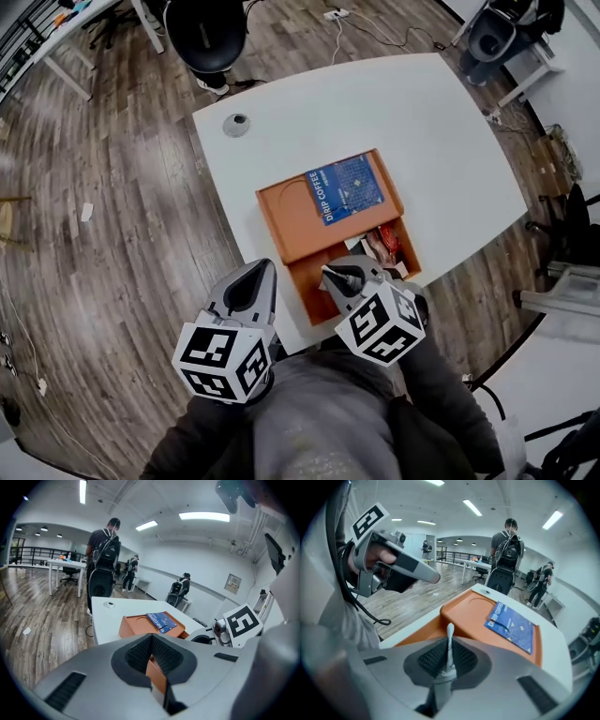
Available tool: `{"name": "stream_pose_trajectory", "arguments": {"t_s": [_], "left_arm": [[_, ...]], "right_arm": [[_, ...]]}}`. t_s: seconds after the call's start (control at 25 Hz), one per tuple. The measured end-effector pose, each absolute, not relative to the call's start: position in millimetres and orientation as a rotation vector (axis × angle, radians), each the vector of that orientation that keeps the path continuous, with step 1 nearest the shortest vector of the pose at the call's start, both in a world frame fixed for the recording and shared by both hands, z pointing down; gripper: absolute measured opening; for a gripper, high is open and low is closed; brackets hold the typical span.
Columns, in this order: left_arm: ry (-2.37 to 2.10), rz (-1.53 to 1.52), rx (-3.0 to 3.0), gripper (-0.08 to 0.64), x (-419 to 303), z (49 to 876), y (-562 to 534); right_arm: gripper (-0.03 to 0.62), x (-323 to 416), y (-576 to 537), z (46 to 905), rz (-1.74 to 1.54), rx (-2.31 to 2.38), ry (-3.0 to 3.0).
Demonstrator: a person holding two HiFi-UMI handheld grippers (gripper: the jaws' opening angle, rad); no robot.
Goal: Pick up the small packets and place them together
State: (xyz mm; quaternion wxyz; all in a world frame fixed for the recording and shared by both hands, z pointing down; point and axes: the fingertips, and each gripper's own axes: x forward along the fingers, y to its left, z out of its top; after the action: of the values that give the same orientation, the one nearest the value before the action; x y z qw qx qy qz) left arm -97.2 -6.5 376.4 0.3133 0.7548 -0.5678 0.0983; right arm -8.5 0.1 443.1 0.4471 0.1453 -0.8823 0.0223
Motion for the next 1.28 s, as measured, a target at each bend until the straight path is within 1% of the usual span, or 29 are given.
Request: {"name": "stream_pose_trajectory", "arguments": {"t_s": [0.28, 0.64, 0.92, 1.08, 1.28], "left_arm": [[-1.465, 0.217, 2.113, -0.003, -84, 335, -3], [-1.446, 0.172, 2.178, -0.003, -73, 315, -5], [-1.398, 0.203, 2.173, -0.003, -58, 329, -8], [-1.399, 0.224, 2.133, -0.003, -63, 341, -15], [-1.444, 0.21, 2.085, -0.003, -70, 344, -29]], "right_arm": [[0.02, -11, 2, 392, -0.006, 0.477, -2.231], [0.02, -1, 3, 335, -0.063, 0.61, -2.306], [0.02, 5, 5, 348, -0.011, 0.61, -2.313], [0.02, 2, -3, 356, 0.014, 0.595, -2.315], [0.02, -3, -29, 345, -0.008, 0.577, -2.348]]}}
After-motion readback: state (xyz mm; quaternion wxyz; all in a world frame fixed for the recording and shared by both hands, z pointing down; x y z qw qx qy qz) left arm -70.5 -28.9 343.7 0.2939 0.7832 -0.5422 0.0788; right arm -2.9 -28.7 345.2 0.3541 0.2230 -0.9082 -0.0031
